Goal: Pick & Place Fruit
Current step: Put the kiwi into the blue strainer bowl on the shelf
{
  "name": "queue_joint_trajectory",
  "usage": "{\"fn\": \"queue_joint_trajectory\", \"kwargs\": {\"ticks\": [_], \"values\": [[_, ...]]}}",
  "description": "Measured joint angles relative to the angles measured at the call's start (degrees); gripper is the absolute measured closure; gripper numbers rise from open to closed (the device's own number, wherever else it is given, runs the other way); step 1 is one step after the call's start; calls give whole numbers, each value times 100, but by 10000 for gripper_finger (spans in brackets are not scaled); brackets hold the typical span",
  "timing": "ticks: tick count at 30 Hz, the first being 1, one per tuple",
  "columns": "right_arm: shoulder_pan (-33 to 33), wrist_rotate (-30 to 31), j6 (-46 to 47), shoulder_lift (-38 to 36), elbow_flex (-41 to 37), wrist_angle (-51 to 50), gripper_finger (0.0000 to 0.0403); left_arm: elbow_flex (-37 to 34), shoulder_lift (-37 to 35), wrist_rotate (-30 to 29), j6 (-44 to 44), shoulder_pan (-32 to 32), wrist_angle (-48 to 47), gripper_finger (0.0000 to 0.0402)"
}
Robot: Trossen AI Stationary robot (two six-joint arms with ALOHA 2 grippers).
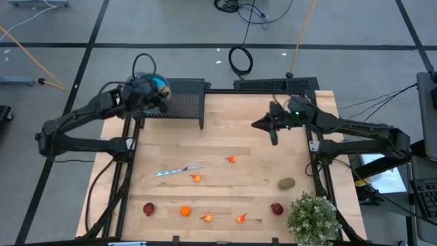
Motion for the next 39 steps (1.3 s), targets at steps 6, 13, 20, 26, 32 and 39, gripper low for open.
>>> {"fn": "queue_joint_trajectory", "kwargs": {"ticks": [6, 13, 20, 26, 32, 39], "values": [[8, -1, -487, -812, -775, 683, 402, 739, 599, 285, -107, 346, -1267, 234], [8, 3, -541, -1294, -1290, 1282, 402, 1454, 1146, 361, -162, 642, -2201, 234], [10, 8, -395, -1346, -1410, 1334, 402, 1861, 1472, 367, -144, 791, -2761, 234], [10, 8, -393, -1343, -1413, 1341, 402, 1913, 1655, 369, -122, 811, -2983, 234], [10, 10, -391, -1343, -1413, 1341, 401, 1913, 1681, 369, -101, 811, -3033, 234], [10, 10, -391, -1343, -1413, 1341, 402, 1913, 1681, 371, -107, 811, -3045, 234]]}}
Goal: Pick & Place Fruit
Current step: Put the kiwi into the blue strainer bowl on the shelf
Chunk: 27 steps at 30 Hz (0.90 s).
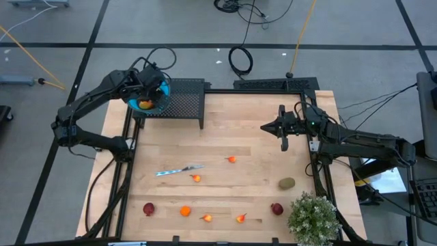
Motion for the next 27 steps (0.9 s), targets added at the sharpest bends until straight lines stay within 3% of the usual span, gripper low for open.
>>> {"fn": "queue_joint_trajectory", "kwargs": {"ticks": [14, 27], "values": [[0, 2, 0, 0, 0, -2, 402, -2, 463, -157, -105, 0, -287, 234], [1, 3, 0, 0, 0, -4, 402, -2, 472, 284, -109, 0, -302, 228]]}}
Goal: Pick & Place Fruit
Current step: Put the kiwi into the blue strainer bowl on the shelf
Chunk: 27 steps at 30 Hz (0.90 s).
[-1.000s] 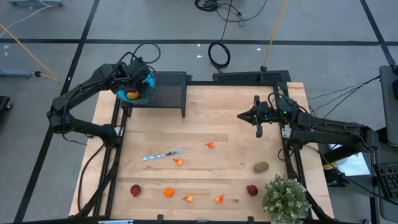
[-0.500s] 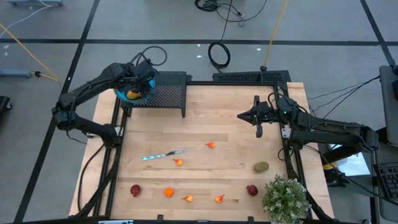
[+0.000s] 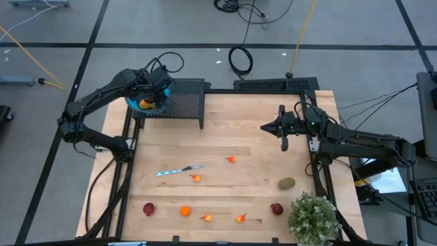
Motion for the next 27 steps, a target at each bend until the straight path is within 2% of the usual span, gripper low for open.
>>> {"fn": "queue_joint_trajectory", "kwargs": {"ticks": [12, 19, 27], "values": [[1, 1, 0, 0, 2, 0, 402, 0, 0, 61, 9, 0, 2, 166], [0, -1, 0, 0, 0, 0, 402, 16, -3, 122, 451, 39, -6, 163], [1, -5, 0, 0, 0, 0, 402, 538, -42, 12, 606, 316, -182, 163]]}}
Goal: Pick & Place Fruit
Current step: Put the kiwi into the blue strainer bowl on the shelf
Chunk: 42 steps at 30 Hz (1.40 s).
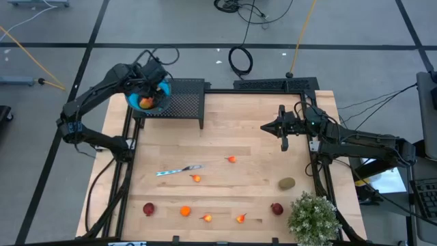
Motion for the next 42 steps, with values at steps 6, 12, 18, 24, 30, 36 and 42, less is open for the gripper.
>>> {"fn": "queue_joint_trajectory", "kwargs": {"ticks": [6, 12, 18, 24, 30, 36, 42], "values": [[0, -2, 0, 0, 2, 0, 402, 129, -5, -19, 91, 34, -12, 162], [0, -4, 1, 1, 2, 0, 402, 129, -7, -21, 118, 32, -110, 163], [0, 0, 4, 0, 2, 4, 402, 127, -261, 25, -59, -158, -24, 163], [0, 2, 481, 0, 2, 7, 402, 125, -777, 38, -45, -987, 1020, 163], [0, -7, 621, -2, 2, 7, 400, 129, -1233, -45, -141, -1531, 1557, 171], [0, -401, 580, -2, 2, 4, 402, 127, -1371, -62, -370, -2022, 1578, 247], [4, -777, 573, -2, 2, 4, 402, 61, -1370, -70, -359, -2379, 1796, 338]]}}
